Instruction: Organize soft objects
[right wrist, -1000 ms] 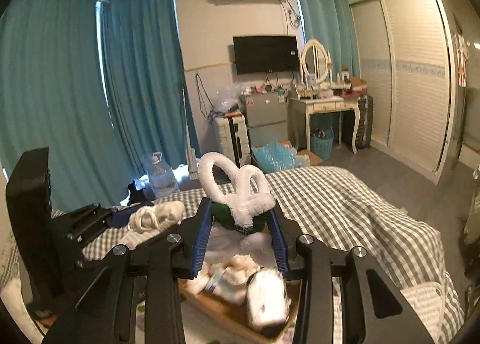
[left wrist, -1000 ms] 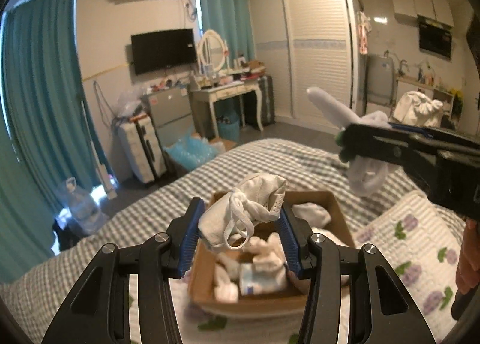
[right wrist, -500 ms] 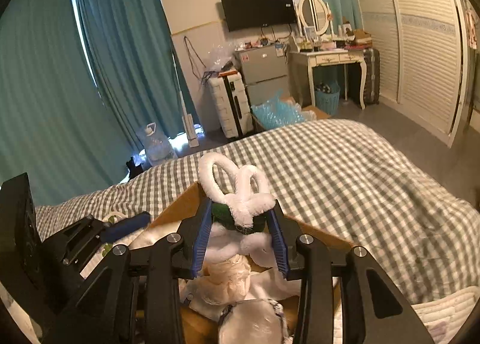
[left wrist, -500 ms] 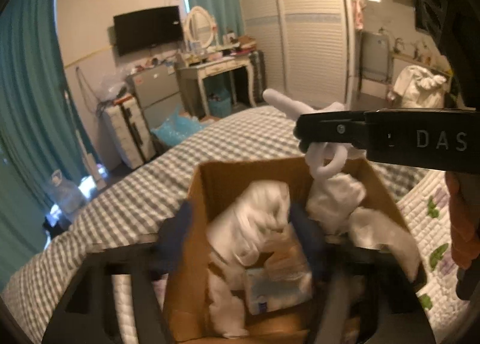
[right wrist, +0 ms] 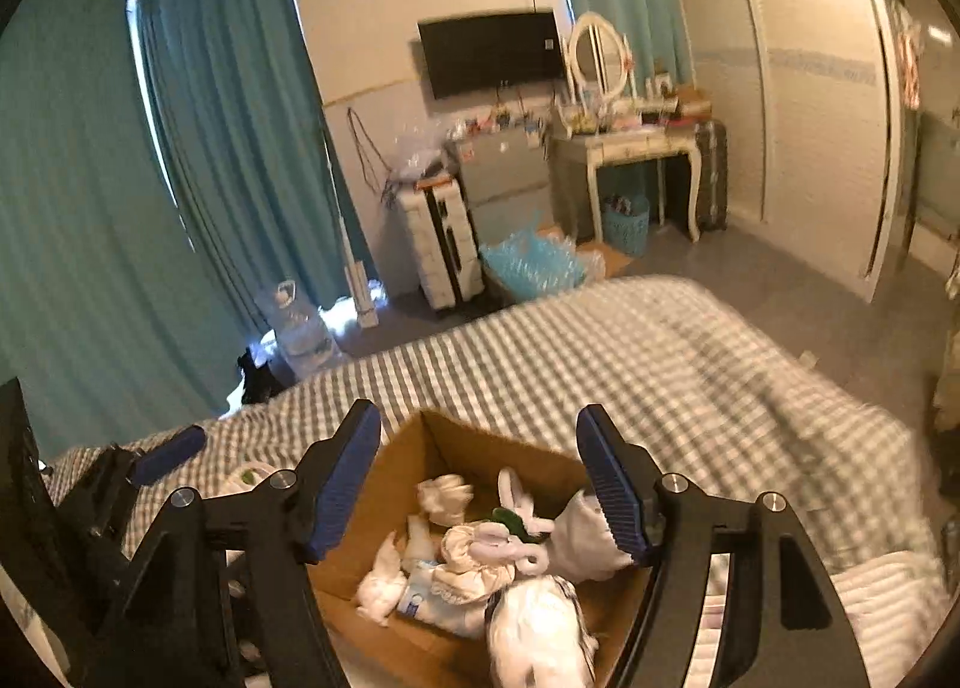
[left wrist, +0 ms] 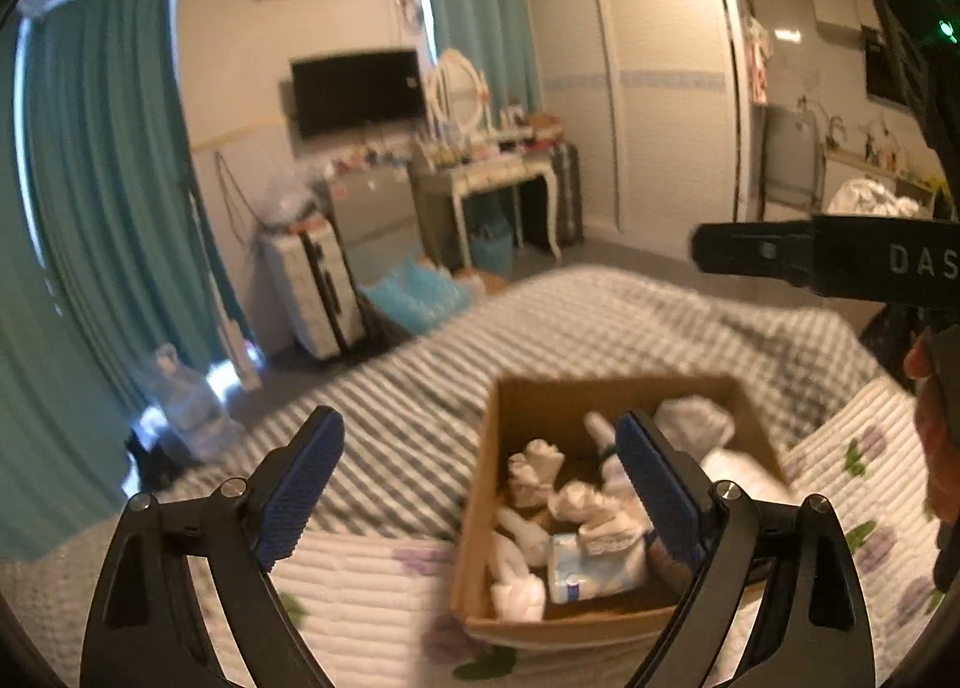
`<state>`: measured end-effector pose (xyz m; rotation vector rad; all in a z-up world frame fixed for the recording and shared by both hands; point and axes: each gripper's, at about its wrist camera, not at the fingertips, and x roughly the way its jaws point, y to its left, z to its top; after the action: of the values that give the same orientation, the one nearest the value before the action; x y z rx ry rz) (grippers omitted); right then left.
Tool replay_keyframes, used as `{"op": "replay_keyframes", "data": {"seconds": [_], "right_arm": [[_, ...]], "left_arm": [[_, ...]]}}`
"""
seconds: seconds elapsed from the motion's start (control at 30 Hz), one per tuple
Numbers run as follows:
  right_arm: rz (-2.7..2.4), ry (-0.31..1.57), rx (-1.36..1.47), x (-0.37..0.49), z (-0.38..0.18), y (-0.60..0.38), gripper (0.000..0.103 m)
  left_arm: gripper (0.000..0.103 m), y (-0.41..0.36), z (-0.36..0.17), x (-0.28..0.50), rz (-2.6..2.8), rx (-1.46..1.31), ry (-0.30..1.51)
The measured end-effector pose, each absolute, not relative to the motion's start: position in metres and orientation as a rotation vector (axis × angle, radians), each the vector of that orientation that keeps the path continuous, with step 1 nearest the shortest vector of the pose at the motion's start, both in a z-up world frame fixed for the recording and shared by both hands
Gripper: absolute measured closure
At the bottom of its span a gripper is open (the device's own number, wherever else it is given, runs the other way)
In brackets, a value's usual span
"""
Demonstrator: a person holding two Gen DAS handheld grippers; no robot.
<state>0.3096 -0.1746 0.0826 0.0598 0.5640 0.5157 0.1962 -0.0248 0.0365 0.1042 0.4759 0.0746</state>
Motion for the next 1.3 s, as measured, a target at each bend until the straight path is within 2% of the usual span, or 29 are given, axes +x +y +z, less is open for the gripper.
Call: {"op": "replay_keyframes", "data": {"seconds": [0.13,0.23,0.27,0.3,0.33,0.53,0.73,0.9,1.3], "right_arm": [[0.48,0.45,0.038,0.247,0.15,-0.198,0.035],[0.446,0.358,0.011,0.193,0.194,-0.218,0.029],[0.428,0.334,-0.001,0.176,0.205,-0.222,0.027],[0.408,0.315,-0.012,0.161,0.214,-0.227,0.026],[0.388,0.295,-0.021,0.146,0.221,-0.233,0.025],[0.36,0.222,0.009,0.068,0.237,-0.262,0.0],[0.336,0.154,0.083,0.019,0.201,-0.277,0.0],[0.328,0.116,0.085,0.015,0.151,-0.26,0.0],[0.279,0.341,0.134,0.096,0.002,-0.23,0.0]], "left_arm": [[0.01,-0.026,0.099,0.149,0.088,0.105,0.356],[0.009,-0.032,0.145,0.101,0.089,0.11,0.246],[0.008,-0.035,0.157,0.087,0.09,0.113,0.215],[0.0,-0.037,0.168,0.072,0.092,0.114,0.183],[0.0,-0.039,0.179,0.056,0.091,0.111,0.148],[0.0,-0.043,0.202,-0.005,0.061,0.102,0.059],[0.0,-0.037,0.175,-0.022,0.075,0.089,0.062],[0.0,-0.033,0.134,-0.012,0.097,0.096,0.104],[0.0,-0.015,0.004,0.041,0.117,0.066,0.301]]}}
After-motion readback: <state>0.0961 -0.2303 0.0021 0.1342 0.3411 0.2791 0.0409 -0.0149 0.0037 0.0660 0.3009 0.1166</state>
